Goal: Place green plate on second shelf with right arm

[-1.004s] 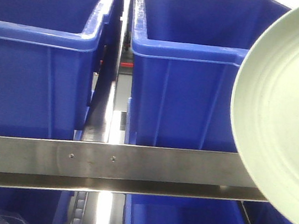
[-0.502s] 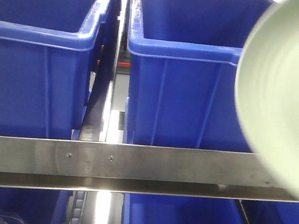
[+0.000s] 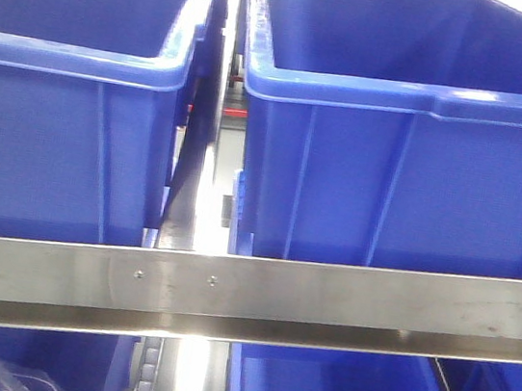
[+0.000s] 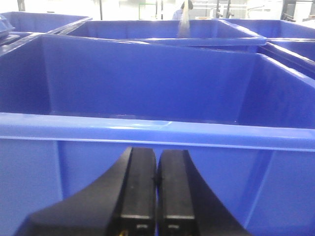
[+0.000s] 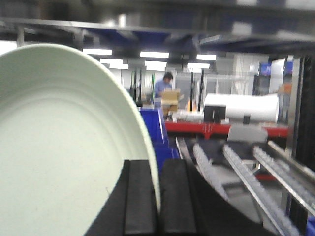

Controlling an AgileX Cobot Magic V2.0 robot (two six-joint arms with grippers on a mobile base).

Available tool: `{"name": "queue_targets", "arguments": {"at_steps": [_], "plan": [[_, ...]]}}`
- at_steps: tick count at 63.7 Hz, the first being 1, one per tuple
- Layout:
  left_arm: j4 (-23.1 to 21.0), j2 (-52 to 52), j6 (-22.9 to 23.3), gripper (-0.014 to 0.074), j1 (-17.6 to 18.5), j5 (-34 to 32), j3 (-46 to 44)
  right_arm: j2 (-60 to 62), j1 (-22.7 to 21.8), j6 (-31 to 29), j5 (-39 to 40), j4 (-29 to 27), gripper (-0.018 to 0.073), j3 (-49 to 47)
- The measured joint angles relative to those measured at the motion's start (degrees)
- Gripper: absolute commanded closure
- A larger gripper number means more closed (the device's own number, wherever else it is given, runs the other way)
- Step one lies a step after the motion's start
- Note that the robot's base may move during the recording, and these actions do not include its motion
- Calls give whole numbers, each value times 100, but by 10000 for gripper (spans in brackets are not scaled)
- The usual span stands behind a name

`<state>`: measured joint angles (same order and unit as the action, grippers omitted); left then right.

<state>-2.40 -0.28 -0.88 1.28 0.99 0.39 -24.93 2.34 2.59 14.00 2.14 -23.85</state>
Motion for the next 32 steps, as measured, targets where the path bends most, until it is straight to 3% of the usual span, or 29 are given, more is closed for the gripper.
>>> {"name": "queue_targets", "arguments": {"at_steps": [22,32], "plan": [[0,0,0,466,0,0,0,-3412,0,0,977,-10,502,-1415],[0,0,0,466,0,0,0,-4380,0,417,968,-214,470,-2029]]}}
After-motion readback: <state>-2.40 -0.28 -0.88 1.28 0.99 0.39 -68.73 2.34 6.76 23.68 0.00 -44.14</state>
